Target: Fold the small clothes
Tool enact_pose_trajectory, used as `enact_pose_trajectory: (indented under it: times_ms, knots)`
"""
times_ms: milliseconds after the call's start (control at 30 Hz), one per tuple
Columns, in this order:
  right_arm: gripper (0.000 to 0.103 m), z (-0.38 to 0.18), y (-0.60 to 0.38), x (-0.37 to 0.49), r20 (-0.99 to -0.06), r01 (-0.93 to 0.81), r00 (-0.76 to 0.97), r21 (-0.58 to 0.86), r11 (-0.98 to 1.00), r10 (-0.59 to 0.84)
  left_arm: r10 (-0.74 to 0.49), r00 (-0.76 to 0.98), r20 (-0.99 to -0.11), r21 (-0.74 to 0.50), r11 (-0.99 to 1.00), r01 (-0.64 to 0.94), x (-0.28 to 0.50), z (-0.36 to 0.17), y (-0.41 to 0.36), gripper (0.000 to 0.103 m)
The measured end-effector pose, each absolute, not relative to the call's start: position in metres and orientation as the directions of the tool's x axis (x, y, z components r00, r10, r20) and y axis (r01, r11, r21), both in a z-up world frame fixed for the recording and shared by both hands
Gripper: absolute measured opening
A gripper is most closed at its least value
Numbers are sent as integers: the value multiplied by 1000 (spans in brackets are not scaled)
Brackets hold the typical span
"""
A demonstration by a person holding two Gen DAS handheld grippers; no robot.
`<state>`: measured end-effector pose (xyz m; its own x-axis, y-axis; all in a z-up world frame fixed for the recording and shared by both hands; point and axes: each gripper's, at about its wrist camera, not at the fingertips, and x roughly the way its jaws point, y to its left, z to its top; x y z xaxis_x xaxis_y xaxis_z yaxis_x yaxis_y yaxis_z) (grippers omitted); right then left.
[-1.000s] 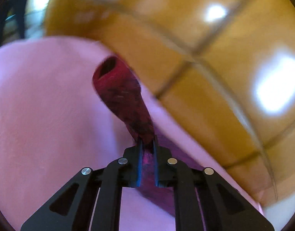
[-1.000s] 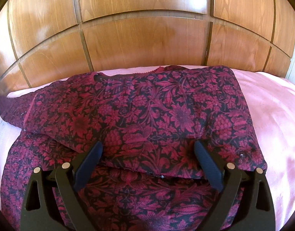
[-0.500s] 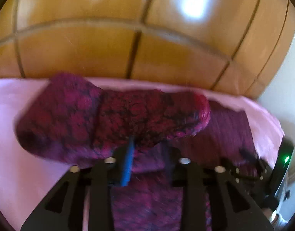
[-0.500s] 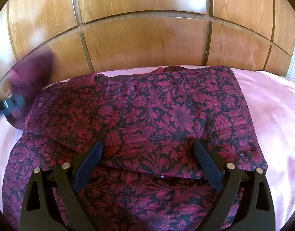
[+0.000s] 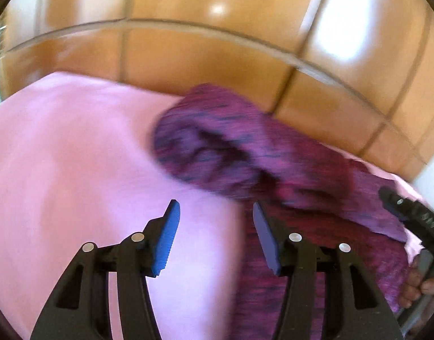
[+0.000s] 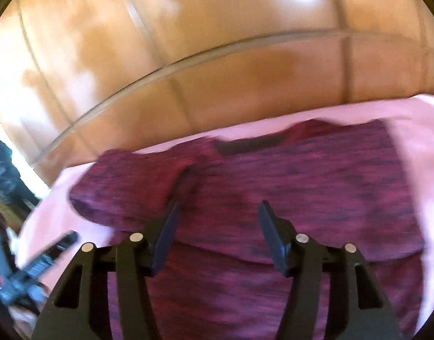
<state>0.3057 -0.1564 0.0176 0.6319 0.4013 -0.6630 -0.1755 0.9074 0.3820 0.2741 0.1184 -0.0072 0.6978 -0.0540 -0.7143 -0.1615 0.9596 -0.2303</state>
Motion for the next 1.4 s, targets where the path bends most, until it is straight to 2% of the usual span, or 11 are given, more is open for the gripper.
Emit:
enact_pose_trajectory:
  times_ms: [133,167,200,267,467,567,733,800,1000,1233,1400]
  knots:
    - [55,4,-106,340,-707,-181,567,393,901,422,-7,658,-753,-239,935,-263,281,-19,146,53]
    - [45,0,-99,346,-718,-175,550,401,899,427,-10,646,-763,-248,928,-279,285,-22,149,53]
    - [26,-2,-95,351,-726,-173,536,405,898,431,-18,640,-768,-260,922,-287,286,-25,151,53]
    - [8,4,-89,357,-738,-169,551,358,918,389,-48,635,-771,-292,913,-285,294,-28,151,53]
    - [6,71,-115,336,-614,-227,682,340,913,398,-59,620,-782,-292,914,-282,324,-29,126,53]
    - [6,106,-140,326,-545,-237,743,330,914,389,-11,586,-810,-221,932,-289,344,-37,107,53]
    - [6,129,-207,307,-467,-155,835,307,939,291,27,562,-827,-169,941,-294,352,-43,103,54]
    - [5,115,-239,304,-495,-79,838,305,949,229,21,568,-822,-172,943,-284,349,-45,104,55]
    - [4,-4,-295,318,-735,121,660,308,944,155,67,570,-819,-107,958,-266,346,-45,93,55]
    - [4,-20,-295,307,-719,111,678,307,945,154,27,600,-799,-113,974,-194,320,-27,99,41]
    - [4,-20,-299,314,-703,88,687,333,939,185,-94,643,-760,-267,947,-178,322,-6,128,41]
